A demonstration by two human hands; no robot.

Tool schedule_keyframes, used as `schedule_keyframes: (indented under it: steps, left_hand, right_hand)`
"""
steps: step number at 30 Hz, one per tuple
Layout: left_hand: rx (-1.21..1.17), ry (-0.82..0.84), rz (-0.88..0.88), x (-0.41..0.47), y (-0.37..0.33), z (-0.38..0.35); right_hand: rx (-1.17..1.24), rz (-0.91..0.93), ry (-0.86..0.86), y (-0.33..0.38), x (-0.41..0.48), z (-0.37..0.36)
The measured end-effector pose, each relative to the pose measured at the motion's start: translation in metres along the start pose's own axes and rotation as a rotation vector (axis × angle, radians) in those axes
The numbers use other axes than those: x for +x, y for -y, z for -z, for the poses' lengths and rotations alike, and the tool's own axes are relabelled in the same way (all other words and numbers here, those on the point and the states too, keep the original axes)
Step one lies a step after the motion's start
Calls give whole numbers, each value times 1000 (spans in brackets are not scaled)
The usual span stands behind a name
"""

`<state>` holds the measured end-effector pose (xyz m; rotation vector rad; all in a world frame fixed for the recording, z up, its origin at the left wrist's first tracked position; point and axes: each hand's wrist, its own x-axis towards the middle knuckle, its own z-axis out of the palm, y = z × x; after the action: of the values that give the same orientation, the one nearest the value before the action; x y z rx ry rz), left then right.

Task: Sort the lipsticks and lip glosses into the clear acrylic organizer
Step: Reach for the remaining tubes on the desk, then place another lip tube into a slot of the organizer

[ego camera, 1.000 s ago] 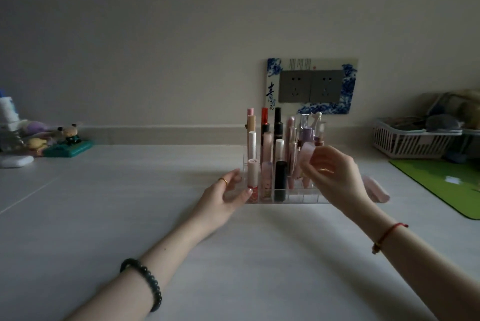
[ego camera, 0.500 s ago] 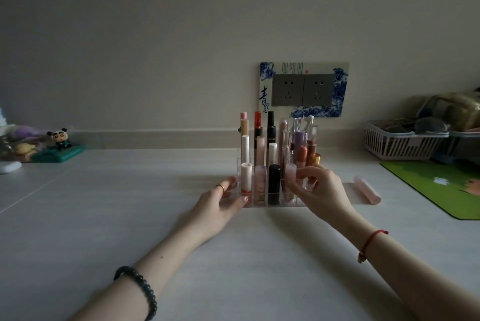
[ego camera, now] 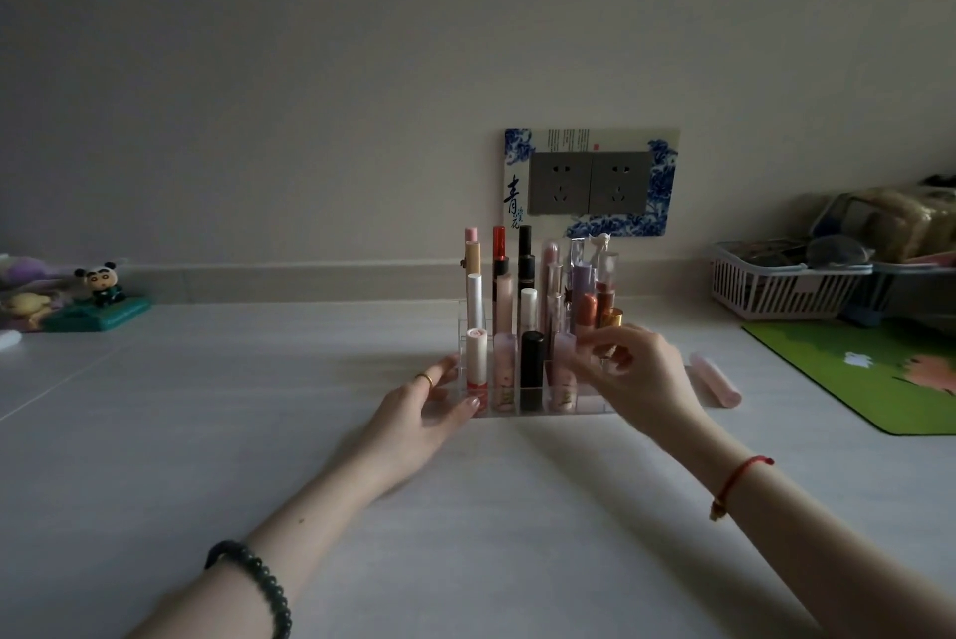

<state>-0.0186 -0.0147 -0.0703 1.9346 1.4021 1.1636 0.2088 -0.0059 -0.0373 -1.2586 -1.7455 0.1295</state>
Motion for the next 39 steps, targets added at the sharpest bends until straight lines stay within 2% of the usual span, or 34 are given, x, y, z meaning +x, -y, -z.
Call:
schedule_keyframes:
  steps: [8, 13, 23, 28, 31, 39]
  left_hand:
    - [-19, -17, 8, 1, 3, -2]
    - [-22, -27, 4, 3, 4, -3]
    - [84, -50, -17, 12, 2, -5]
    - [99, -44, -20, 11, 5, -4]
    - [92, -26, -10, 11, 6, -3]
    - [46, 2, -4, 10, 2, -2]
  right_hand:
    - [145, -81, -247, -22, 35, 59]
    - [-6, -218, 52, -61, 39, 57]
    - [-309, -321, 212, -73, 38, 14]
    - [-440, -295, 280, -67, 33, 9]
    - [-459, -267, 219, -66, 27, 9]
    - [-56, -226, -192, -52, 32, 34]
